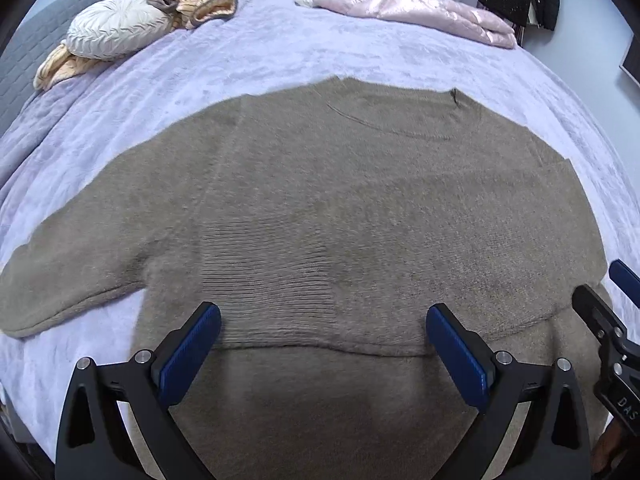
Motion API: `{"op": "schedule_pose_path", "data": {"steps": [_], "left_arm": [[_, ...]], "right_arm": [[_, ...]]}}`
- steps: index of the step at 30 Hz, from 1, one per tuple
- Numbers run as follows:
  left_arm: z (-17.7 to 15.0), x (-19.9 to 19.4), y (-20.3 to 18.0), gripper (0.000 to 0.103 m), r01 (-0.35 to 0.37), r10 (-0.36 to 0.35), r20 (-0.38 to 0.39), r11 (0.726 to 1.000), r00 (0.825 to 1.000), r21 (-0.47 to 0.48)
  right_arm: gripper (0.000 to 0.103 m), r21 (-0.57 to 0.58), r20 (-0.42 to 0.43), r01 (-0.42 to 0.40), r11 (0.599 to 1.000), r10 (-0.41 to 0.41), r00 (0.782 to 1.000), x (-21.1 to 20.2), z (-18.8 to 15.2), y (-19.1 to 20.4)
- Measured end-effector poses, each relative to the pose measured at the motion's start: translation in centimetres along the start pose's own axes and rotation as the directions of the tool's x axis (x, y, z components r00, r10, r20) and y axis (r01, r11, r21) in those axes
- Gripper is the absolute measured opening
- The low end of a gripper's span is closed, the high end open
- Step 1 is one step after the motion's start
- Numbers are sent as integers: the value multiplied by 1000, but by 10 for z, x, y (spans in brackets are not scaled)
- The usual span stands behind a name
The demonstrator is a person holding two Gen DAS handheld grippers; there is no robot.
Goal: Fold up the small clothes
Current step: 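Open the right tool, release the sleeve and move the tool back, then reach the left tool to the other sleeve cuff and grasp it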
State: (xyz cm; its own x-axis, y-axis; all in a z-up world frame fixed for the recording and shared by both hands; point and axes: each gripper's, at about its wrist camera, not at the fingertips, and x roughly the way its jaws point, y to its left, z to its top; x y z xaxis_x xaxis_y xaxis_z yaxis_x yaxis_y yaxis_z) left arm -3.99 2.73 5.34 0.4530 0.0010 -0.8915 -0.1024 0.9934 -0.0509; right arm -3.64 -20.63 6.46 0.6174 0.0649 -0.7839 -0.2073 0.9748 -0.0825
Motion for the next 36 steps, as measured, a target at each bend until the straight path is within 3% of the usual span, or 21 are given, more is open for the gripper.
{"op": "schedule_pose_path", "data": {"steps": [4,8,10,18,25,31,34,36], "left_arm": [[-6,-10,21,103,-13,14,14,999,1000,-33],[-11,-15,49,103,-11,12,14,996,1000,-85],[-15,-19,65,103,-16,18,20,994,1000,-106],[-13,-12,102,103,-10,15,30,983,999,-181],[-18,-20,154,103,-35,48,40,963,998,-266],[-24,-20,214,103,-134,149,10,914,989,-383],[-31,-18,247,103,-253,260,-48,855,964,-453],[-37,-18,267,103,-275,283,-62,822,957,-498]], "right_arm": [[79,9,-27,-38,999,38,999,15,17,19],[80,55,-158,-48,997,57,986,51,13,32],[80,19,-138,-14,1000,17,990,46,11,41],[81,-46,-76,-17,999,13,997,12,26,72],[81,-50,-90,-35,998,31,995,23,48,111],[81,-85,-92,-73,994,65,994,28,58,153],[81,-110,-90,-100,989,91,992,29,64,176],[81,-124,-92,-118,985,107,990,30,67,191]]}}
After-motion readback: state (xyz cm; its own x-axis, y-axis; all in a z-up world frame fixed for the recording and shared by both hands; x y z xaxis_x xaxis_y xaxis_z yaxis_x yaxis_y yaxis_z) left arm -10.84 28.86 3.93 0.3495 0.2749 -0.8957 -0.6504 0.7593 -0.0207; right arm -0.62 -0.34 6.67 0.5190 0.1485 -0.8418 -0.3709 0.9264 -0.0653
